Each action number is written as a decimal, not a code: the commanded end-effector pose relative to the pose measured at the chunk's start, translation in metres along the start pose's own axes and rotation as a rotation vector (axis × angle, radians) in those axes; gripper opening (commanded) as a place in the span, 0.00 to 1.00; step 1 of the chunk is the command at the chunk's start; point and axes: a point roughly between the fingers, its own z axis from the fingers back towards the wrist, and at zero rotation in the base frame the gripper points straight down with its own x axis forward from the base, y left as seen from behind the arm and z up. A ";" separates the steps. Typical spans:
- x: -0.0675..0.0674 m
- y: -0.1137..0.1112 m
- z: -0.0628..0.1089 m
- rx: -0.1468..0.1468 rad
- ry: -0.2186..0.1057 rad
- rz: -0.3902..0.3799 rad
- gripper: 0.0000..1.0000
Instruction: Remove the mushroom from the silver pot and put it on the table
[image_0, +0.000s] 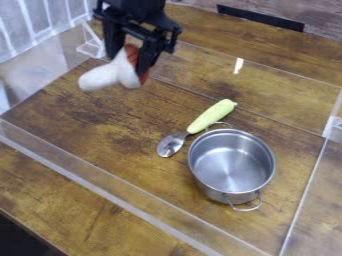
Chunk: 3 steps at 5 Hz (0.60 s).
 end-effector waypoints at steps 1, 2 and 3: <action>-0.010 0.022 0.017 -0.015 -0.066 0.040 1.00; -0.010 0.024 0.001 -0.044 -0.052 0.059 1.00; -0.009 0.024 -0.015 -0.062 -0.027 0.076 1.00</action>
